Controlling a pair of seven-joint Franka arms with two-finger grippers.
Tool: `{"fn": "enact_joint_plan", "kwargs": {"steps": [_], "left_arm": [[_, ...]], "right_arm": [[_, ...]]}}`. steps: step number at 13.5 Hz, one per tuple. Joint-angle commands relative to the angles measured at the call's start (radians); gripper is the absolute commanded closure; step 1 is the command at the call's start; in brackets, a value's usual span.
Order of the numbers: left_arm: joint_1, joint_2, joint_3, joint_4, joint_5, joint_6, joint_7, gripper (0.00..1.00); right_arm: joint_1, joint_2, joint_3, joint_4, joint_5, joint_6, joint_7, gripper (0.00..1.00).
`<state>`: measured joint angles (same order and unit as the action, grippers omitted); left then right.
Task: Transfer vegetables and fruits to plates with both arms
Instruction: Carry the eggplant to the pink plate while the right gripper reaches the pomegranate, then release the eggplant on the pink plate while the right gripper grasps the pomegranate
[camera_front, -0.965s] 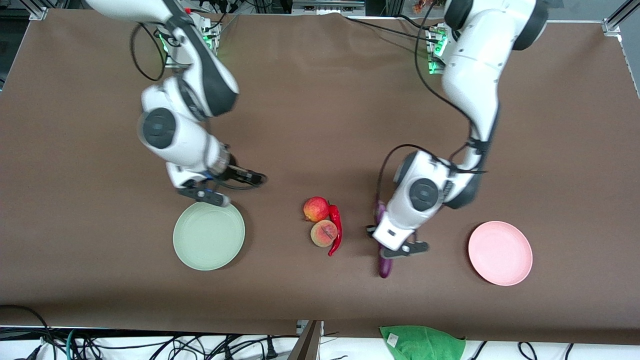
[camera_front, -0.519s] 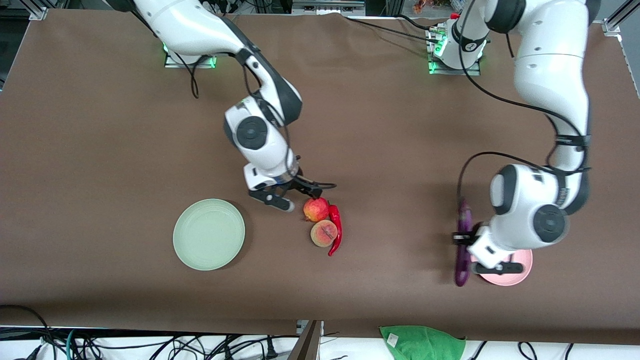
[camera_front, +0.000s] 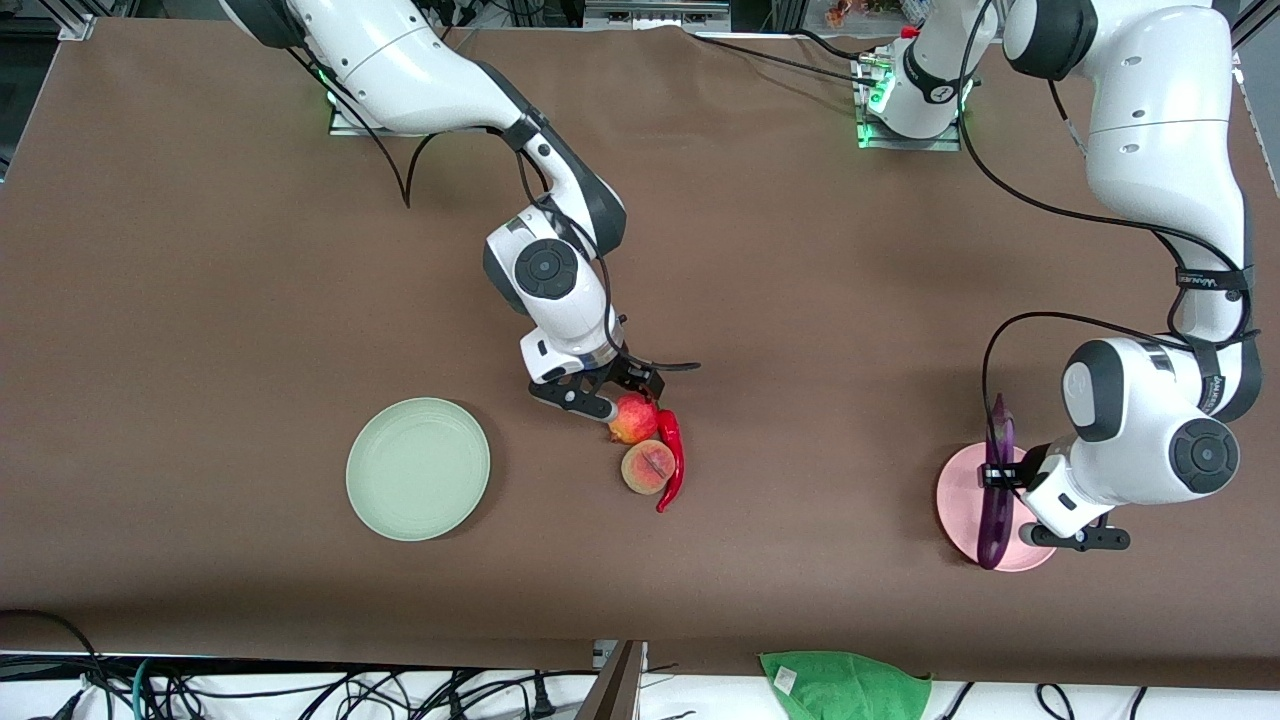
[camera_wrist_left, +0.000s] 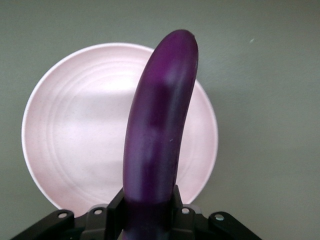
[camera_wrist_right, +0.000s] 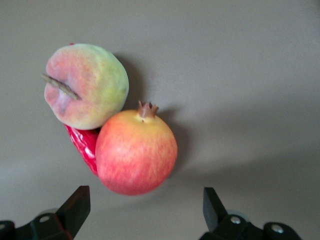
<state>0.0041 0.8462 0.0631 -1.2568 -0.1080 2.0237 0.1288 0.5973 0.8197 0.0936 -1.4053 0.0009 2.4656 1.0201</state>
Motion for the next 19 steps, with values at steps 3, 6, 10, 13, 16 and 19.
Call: {"fn": "enact_joint_plan", "kwargs": {"steps": [3, 6, 10, 13, 16, 19], "left_arm": [[0.053, 0.024, -0.003, -0.052, -0.024, 0.102, 0.123, 0.98], [0.048, 0.024, -0.003, -0.05, -0.022, 0.104, 0.121, 0.57], [0.034, 0.019, -0.006, -0.03, -0.024, 0.087, 0.104, 0.0], [0.014, 0.016, -0.012, 0.003, -0.024, 0.026, 0.077, 0.0], [0.013, 0.016, -0.113, 0.022, -0.012, -0.008, -0.116, 0.0], [0.01, 0.017, -0.202, 0.022, -0.012, -0.005, -0.27, 0.0]], "right_arm": [[0.021, 0.062, -0.018, 0.049, -0.022, 0.064, 0.021, 0.0], [0.021, 0.082, -0.026, 0.054, -0.022, 0.111, 0.02, 0.0], [0.021, 0.093, -0.037, 0.062, -0.022, 0.127, 0.014, 0.06], [0.018, 0.093, -0.038, 0.069, -0.022, 0.127, 0.005, 0.49], [0.012, 0.09, -0.038, 0.074, -0.021, 0.121, -0.003, 0.89], [0.009, 0.078, -0.038, 0.074, -0.016, 0.104, -0.003, 0.95]]}}
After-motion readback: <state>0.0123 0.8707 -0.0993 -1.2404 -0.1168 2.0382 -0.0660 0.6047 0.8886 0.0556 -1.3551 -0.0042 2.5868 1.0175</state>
